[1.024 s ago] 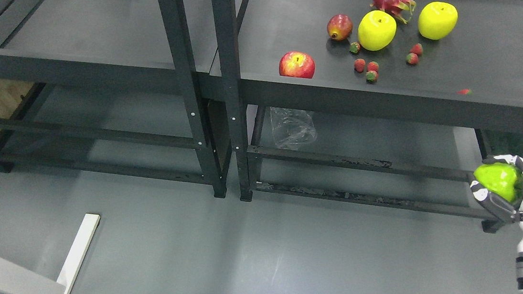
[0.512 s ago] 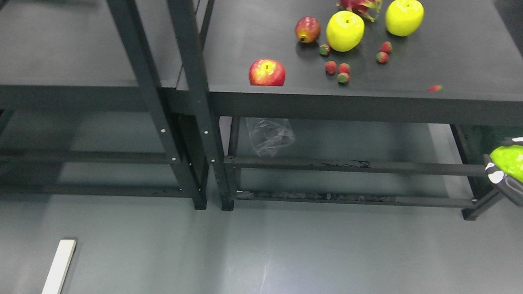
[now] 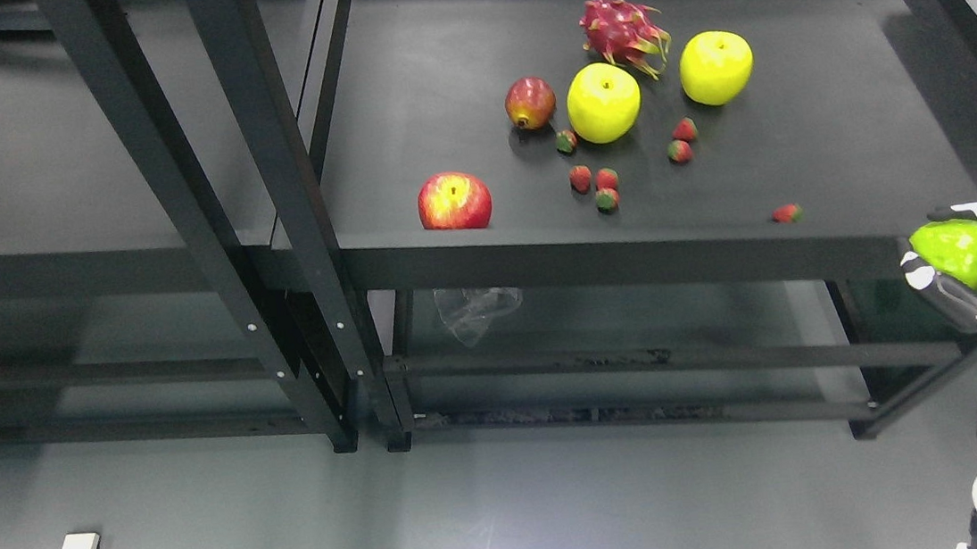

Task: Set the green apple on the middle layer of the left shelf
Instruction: 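Carry the green apple in the right hand toward the dark shelf, then lower the green apple onto the shelf's middle layer beside the pears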

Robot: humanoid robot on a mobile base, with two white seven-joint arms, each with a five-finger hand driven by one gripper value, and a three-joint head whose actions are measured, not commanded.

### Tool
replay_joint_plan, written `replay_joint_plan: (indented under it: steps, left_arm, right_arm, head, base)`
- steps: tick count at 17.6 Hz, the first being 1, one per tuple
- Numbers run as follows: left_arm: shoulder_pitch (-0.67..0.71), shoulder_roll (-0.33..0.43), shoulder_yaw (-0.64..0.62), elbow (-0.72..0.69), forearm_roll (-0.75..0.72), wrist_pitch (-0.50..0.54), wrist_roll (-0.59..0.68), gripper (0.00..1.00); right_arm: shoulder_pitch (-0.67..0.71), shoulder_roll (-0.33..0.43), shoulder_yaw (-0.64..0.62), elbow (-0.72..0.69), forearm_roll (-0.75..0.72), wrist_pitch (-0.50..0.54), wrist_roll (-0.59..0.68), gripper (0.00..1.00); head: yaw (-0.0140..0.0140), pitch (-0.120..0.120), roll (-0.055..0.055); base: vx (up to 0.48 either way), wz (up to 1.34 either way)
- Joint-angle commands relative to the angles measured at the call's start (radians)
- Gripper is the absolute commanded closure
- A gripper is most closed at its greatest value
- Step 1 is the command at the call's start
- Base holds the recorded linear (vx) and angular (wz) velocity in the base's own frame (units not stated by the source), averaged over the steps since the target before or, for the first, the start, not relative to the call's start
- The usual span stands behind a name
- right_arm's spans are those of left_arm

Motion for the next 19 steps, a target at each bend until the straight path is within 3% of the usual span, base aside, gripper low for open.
replay_joint_plan:
  steps: [1,14,15,16,19]
  left_arm:
    - [-0.021,0.017,0.0,0.0,0.0,-0.001,0.0,0.0]
    - [-0.021,0.017,0.0,0.0,0.001,-0.001,0.0,0.0]
    - [-0.021,0.017,0.0,0.0,0.001,-0.001,0.0,0.0]
    - [-0.021,0.017,0.0,0.0,0.001,-0.001,0.0,0.0]
    - [-0.021,0.017,0.0,0.0,0.0,-0.001,0.0,0.0]
  right_arm:
    - [-0.043,-0.02,0.116,0.021,0.029,0.009,0.025,1.0]
    - [-0.052,-0.017,0.173,0.145,0.084,0.029,0.069,0.97]
    - [-0.044,-0.017,0.173,0.145,0.083,0.035,0.069,0.9]
    - [-0.04,-0.016,0.173,0.145,0.076,0.045,0.069,0.75]
    - [-0.039,-0.01,0.172,0.145,0.058,0.061,0.071,0.25]
  head:
    - [0.0,0.0,0.0]
    - [0.0,0.0,0.0]
    - [0.0,0.0,0.0]
    - [0.0,0.0,0.0]
    - [0.0,0.0,0.0]
  base:
    - [0.296,0.16]
    - [0.234,0.14]
    - [0.138,0.0]
    - [0.138,0.0]
    - [0.119,0.0]
